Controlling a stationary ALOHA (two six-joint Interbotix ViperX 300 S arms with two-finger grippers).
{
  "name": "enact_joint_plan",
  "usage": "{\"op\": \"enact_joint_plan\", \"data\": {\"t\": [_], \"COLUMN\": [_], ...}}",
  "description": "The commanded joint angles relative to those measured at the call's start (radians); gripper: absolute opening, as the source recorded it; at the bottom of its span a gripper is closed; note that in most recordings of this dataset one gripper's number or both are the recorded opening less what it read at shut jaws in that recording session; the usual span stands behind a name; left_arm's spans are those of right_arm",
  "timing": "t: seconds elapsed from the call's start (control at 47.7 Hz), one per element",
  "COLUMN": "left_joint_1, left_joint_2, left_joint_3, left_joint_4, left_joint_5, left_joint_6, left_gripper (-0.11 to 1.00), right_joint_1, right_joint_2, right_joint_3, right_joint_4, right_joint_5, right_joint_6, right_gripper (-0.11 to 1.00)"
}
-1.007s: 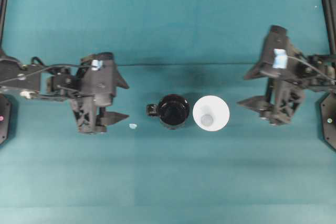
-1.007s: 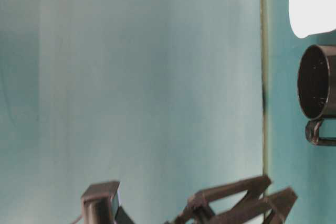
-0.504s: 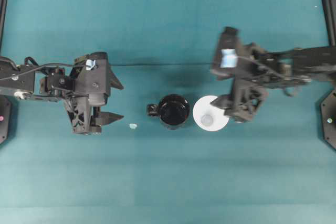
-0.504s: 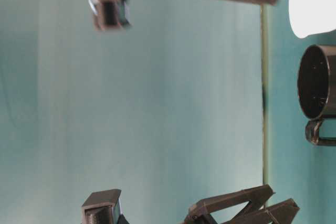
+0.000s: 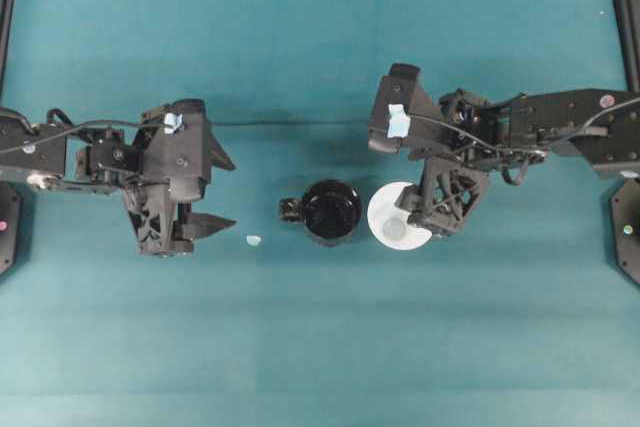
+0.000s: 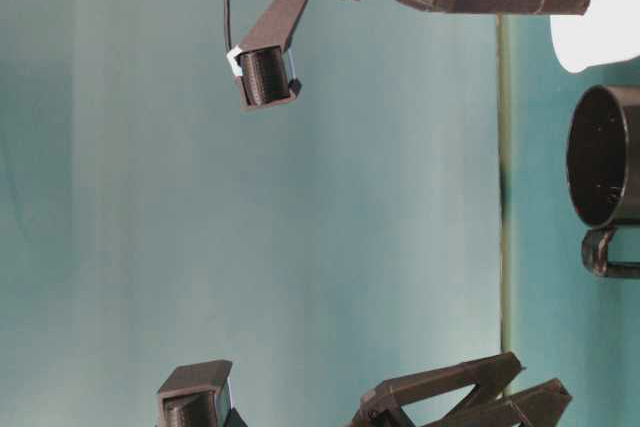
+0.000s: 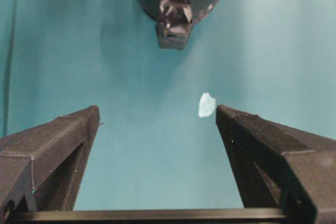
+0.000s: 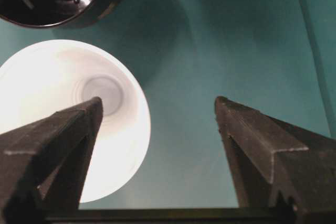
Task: Put a paper cup into the cup holder on your left arm.
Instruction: 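Grasp the white paper cup rim with the right gripper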
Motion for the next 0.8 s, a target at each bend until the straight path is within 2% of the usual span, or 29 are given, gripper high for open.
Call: {"op": "enact_joint_plan", "data": {"t": [0.0, 0.231, 0.776], "left_joint_1": [-0.002, -0.003, -0.003], "left_joint_2": [-0.003, -0.002, 0.008], "left_joint_3": [-0.009, -0.011, -0.012], "left_joint_4": [0.003, 0.003, 0.003], "left_joint_5": [-0.005, -0.005, -0.009], "left_joint_6": [0.000, 0.000, 0.000], "left_gripper": [0.97, 0.97, 0.97], "right_joint_1": [0.002, 0.003, 0.025], "right_joint_2": [-0.002, 0.002, 0.021], "right_joint_3": [-0.012, -0.018, -0.032], "right_joint_4": [-0.002, 0.003, 0.011], "right_joint_5": [-0.005, 0.014, 0.015], "right_joint_6": [0.005, 0.006, 0.000], "right_gripper": [0.84, 0.62, 0.20]}}
